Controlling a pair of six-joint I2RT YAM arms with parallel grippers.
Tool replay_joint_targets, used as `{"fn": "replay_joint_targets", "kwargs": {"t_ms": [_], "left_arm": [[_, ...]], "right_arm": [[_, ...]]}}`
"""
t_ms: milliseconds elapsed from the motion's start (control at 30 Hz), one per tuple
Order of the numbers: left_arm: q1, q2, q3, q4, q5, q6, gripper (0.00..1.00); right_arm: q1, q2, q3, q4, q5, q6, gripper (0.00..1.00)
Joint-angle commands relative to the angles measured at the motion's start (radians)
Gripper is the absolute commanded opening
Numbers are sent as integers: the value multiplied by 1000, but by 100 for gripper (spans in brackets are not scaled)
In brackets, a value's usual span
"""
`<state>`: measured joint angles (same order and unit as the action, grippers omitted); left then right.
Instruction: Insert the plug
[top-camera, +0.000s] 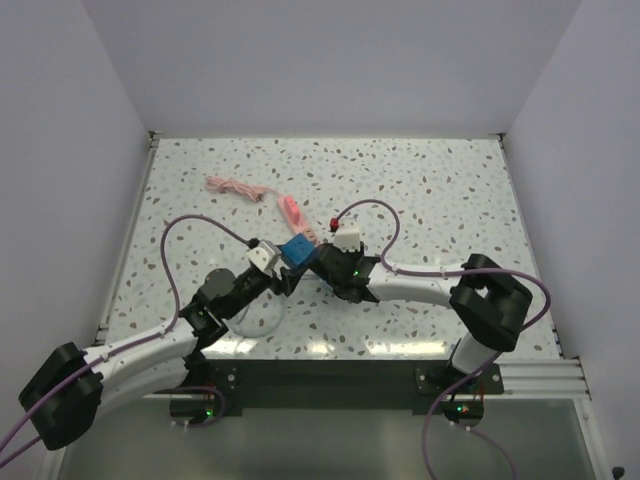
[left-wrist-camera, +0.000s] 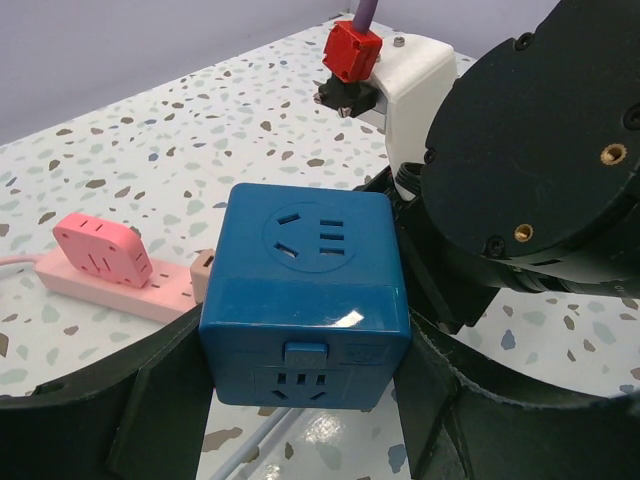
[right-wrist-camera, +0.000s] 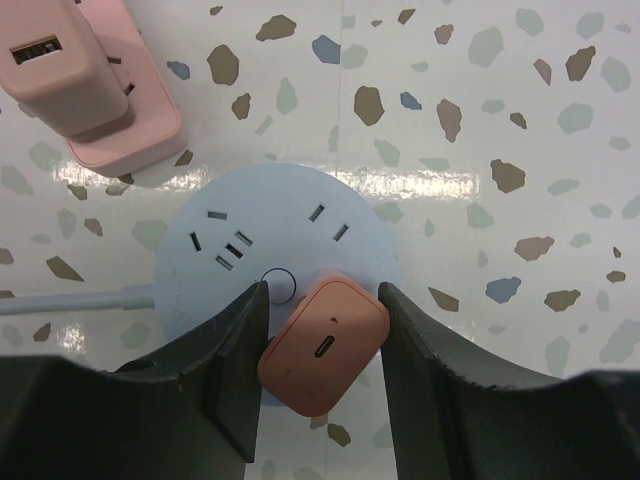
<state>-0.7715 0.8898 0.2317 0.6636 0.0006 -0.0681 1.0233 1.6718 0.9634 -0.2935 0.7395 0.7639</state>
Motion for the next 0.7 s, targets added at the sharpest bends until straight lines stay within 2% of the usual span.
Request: {"fn": "replay_joint_targets", "kwargs": {"t_ms": [0,167,267,400,667], "left_arm": [[8,-9,21,85,16,-7,0],[8,3,21,80,13,4,0],[8,6,21,82,12,8,0],[8,20,21,90,22,11,0],[8,87,35,110,73,30,0]], "right_arm": [[9,11,11,-29,27,19,24],[-11,-23,-48,111,-2,-130,32],[-38,-56,-104,243,-83,-243,29],[-84,-81,-164,402,-260,-360,18],[-131,-92,-212,502,-553,-612,15]]}}
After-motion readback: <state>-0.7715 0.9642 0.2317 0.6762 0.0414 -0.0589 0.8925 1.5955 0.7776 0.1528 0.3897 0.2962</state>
